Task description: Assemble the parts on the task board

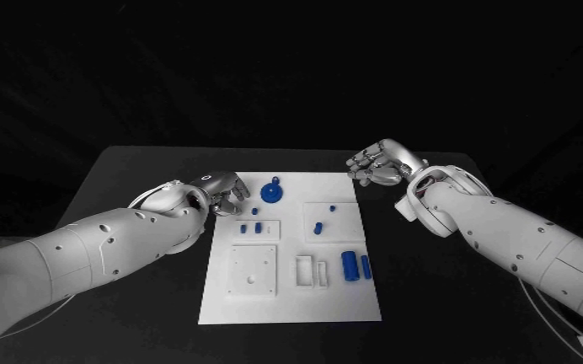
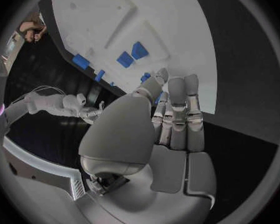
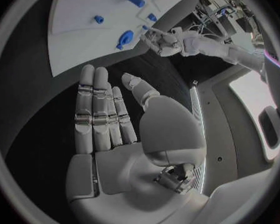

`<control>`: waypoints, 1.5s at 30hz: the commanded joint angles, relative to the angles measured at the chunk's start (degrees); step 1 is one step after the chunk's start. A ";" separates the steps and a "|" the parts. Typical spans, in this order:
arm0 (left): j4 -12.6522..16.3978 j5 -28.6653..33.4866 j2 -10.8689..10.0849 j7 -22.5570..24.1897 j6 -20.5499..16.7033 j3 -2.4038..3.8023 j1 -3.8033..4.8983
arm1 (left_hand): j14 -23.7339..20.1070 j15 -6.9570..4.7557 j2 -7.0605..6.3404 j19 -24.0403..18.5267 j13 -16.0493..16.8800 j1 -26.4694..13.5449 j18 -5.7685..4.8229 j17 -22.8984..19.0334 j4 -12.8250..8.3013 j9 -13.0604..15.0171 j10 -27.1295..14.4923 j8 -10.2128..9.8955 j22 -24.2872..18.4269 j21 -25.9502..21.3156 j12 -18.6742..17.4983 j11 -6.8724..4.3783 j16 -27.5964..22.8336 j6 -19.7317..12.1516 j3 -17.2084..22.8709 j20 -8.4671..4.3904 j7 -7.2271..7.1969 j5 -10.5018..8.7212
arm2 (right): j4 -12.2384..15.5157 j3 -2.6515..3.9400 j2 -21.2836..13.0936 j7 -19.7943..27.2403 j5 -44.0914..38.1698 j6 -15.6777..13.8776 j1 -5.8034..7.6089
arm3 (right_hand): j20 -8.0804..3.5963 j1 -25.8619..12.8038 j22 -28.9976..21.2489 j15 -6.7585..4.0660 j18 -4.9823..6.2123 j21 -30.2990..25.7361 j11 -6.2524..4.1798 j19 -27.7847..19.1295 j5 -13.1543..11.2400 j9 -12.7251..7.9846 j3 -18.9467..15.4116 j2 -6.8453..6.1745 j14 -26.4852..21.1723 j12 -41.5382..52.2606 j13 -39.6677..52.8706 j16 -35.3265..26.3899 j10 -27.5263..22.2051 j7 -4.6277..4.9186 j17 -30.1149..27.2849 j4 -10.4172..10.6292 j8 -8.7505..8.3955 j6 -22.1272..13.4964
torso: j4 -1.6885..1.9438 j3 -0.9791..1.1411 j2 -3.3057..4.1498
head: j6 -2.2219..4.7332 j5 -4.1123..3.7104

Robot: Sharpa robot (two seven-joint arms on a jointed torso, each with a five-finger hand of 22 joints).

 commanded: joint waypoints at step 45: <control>13.80 68.05 -9.21 21.95 -4.97 0.97 7.55 | -14.00 9.15 2.96 -16.97 0.03 -4.59 -5.60 -14.54 5.56 0.16 -4.74 0.24 -70.51 -14.47 0.33 3.20 -58.85 3.03 -5.41 9.20 2.03 -0.89 | 2.09 -5.14 6.90 -20.17 -43.99 5.32 -1.68 | -1.62 -0.96 21.31 -1.36 2.07 19.93 0.15 5.42 -14.10 -0.12 11.51 -3.00 -1.08 -0.39 -0.08 35.38 -2.88 -0.02 25.61 2.66 -0.28 -1.05 | 0.03 -0.03 0.10 | 1.21 0.77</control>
